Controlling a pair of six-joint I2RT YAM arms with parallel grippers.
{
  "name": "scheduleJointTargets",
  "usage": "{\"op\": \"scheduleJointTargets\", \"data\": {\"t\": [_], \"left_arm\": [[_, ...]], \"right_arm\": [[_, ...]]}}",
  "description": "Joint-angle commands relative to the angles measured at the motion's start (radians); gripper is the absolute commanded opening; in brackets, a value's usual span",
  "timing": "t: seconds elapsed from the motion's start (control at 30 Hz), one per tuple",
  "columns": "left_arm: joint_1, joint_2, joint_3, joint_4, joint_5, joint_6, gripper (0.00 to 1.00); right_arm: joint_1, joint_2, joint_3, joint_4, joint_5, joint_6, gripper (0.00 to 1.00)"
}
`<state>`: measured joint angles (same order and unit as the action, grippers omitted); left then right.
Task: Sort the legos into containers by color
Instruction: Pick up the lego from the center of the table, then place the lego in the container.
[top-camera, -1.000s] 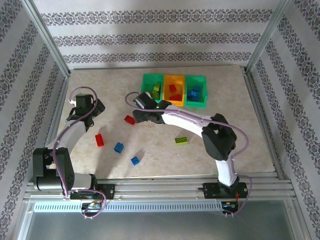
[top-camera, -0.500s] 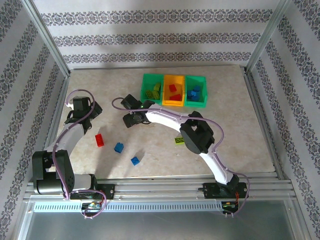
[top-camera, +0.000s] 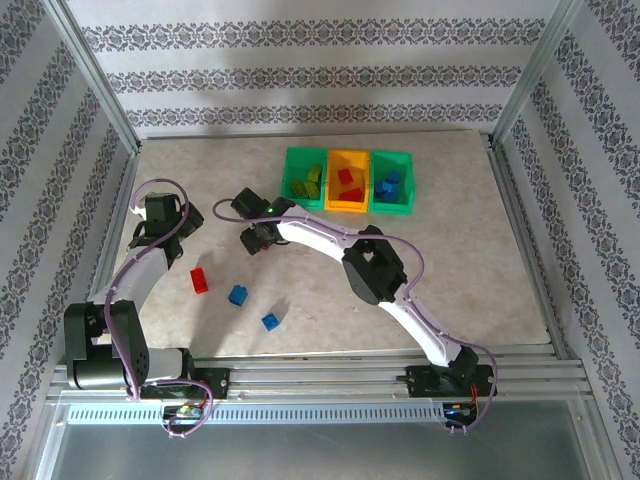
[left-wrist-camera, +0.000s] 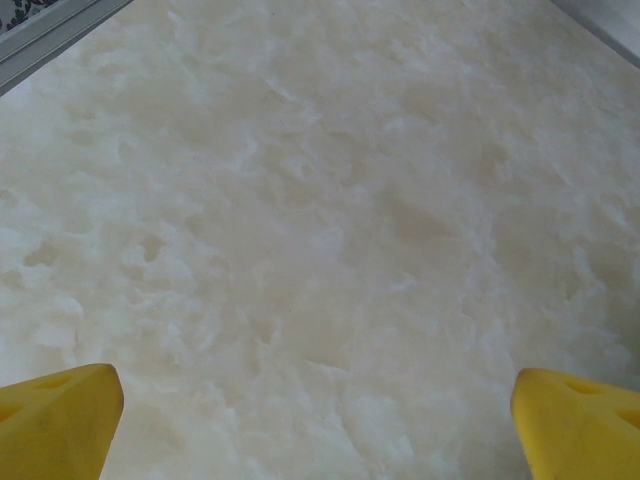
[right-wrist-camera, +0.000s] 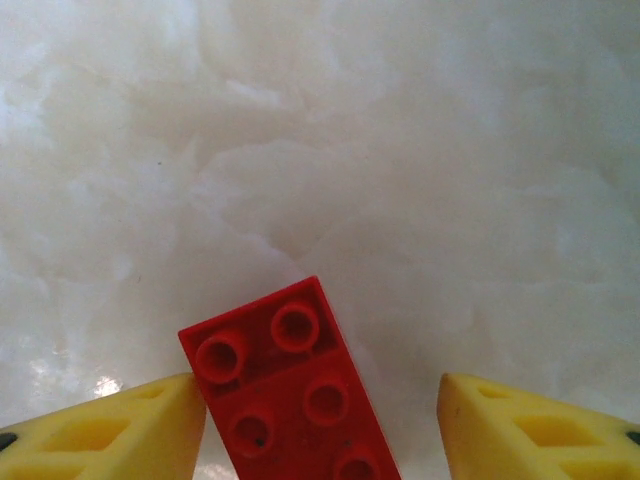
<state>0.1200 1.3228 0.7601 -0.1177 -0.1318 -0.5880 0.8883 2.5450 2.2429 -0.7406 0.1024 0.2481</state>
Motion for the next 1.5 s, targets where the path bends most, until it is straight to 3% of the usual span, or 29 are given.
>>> {"op": "scheduleJointTargets", "data": {"t": [0.0,0.23,0.57,1.03,1.47], "left_arm": [[0.017,-0.007,-0.018,0.041,0.01,-0.022,1.0],[0.018,0.003,-0.022,0.048,0.021,-0.025,1.0],[0.018,0.005,-0.023,0.049,0.028,-0.021,1.0],[0.018,0.0,-0.022,0.049,0.038,-0.018,1.0],[0.018,0.009,-0.022,0.053,0.049,-0.026,0.99]], "right_arm": [[0.011,0.025,0.04,-0.045,-0.02,-0.017,0.58],[0.011,0.006,0.013,-0.05,-0.02,-0.014,0.37],[-0.016,-0.198,-0.19,0.018,0.062,-0.009,0.24],[-0.183,-0.512,-0.529,0.161,0.153,0.059,0.22],[-0.372,-0.496,-0.491,0.161,0.149,0.1,0.23]]}}
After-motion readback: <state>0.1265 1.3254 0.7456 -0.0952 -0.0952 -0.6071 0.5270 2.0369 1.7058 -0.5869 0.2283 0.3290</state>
